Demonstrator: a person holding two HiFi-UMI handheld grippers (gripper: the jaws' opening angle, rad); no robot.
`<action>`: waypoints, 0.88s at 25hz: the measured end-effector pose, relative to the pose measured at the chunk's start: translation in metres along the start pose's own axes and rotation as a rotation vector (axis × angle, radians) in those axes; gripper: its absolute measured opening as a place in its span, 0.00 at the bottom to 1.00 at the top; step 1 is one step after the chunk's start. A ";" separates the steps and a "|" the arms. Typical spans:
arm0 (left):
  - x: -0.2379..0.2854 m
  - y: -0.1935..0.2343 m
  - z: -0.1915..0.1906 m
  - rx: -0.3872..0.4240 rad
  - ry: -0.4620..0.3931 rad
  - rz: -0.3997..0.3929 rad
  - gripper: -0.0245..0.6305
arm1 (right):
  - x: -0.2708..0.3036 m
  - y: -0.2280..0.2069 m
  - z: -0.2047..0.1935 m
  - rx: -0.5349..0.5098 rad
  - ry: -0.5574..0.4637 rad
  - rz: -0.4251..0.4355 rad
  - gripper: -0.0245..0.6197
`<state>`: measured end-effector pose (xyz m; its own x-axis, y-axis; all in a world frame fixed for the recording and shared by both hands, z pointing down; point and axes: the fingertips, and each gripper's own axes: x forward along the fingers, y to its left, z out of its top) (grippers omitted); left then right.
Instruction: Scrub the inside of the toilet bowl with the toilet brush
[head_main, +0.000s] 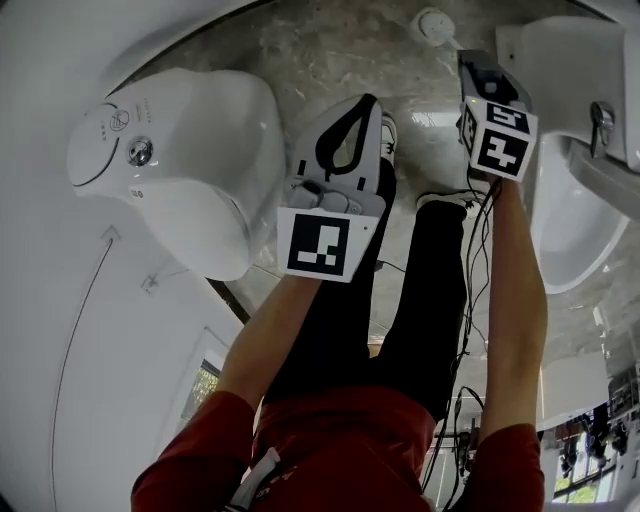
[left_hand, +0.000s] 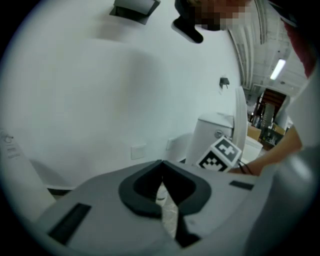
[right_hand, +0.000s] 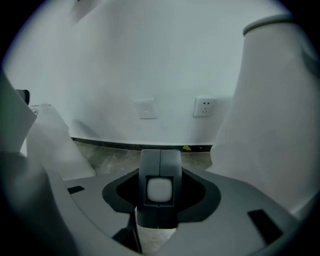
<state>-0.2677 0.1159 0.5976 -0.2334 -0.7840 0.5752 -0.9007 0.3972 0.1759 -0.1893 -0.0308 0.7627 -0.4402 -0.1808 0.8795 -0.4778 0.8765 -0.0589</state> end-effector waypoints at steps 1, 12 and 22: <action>0.001 0.002 -0.003 0.004 0.007 0.000 0.04 | 0.012 0.001 0.000 -0.010 0.021 -0.001 0.31; 0.013 0.021 -0.003 0.004 0.020 0.000 0.04 | 0.096 0.016 0.029 -0.081 0.121 0.002 0.32; -0.002 -0.005 0.037 0.076 0.012 -0.119 0.04 | 0.022 0.033 0.061 0.056 0.016 0.086 0.55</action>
<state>-0.2760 0.0975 0.5660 -0.1193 -0.8175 0.5635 -0.9471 0.2640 0.1825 -0.2609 -0.0330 0.7514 -0.4697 -0.0981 0.8774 -0.4803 0.8622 -0.1607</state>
